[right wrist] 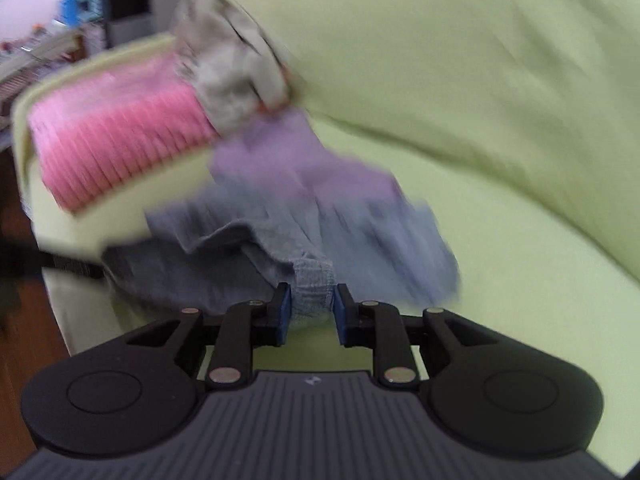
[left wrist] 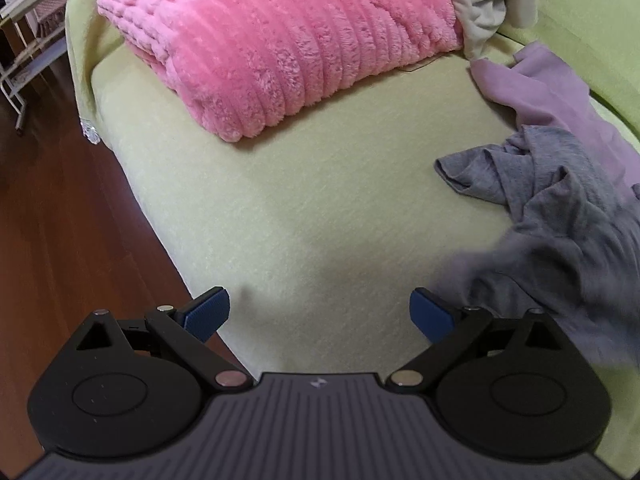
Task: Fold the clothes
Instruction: 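Lift the grey shorts with the right gripper and drop them onto the sofa seat, then grasp the grey shorts waistband with the left gripper while the right gripper grasps another edge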
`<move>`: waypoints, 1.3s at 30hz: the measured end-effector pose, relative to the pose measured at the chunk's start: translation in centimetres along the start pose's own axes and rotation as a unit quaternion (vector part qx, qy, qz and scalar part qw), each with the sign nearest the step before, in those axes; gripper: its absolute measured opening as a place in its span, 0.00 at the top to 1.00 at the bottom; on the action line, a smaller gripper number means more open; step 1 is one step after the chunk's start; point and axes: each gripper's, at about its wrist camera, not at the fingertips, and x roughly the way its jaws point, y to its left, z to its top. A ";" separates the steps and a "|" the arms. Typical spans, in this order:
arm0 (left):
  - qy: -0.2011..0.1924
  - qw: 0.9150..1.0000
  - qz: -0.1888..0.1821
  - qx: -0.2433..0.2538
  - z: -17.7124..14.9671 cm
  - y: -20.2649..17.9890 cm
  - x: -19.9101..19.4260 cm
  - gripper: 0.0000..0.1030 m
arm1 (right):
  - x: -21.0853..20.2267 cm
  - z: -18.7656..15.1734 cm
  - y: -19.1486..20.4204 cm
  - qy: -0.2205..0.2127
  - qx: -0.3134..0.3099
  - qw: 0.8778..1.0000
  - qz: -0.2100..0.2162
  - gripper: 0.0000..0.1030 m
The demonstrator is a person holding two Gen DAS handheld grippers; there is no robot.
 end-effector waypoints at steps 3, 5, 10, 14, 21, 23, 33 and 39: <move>-0.003 1.000 0.007 0.011 0.4 -0.7 0.1 0.05 | 0.9 -2.0 -0.6 0.030 0.009 0.999 -0.010 0.84; -0.007 0.999 0.005 0.032 0.1 -1.5 -0.2 0.05 | 1.4 -2.3 -0.7 0.025 0.013 0.999 -0.018 0.80; -0.019 0.997 -0.005 0.069 -1.7 -1.8 -1.3 0.05 | 1.9 -2.0 -0.5 0.011 0.023 1.000 -0.013 0.57; -0.029 0.995 -0.005 0.093 -3.2 -1.9 -1.7 0.05 | 1.9 -2.6 -0.2 0.009 0.011 1.000 0.006 0.52; -0.051 0.992 0.001 0.112 -4.7 -1.9 -3.2 0.05 | 2.5 -3.7 -0.1 0.018 0.015 1.000 0.013 0.52; -0.052 0.992 -0.002 0.118 -5.2 -1.6 -3.7 0.05 | 2.7 -3.7 -0.3 0.018 0.020 1.000 0.013 0.52; -0.068 0.984 -0.045 0.161 -6.5 -3.6 -4.7 0.05 | 3.7 -4.0 0.0 0.020 0.024 0.999 0.023 0.49; -0.095 0.967 -0.027 0.235 -7.3 -6.1 -3.4 0.05 | 4.3 -4.0 0.1 0.020 0.025 0.999 0.022 0.49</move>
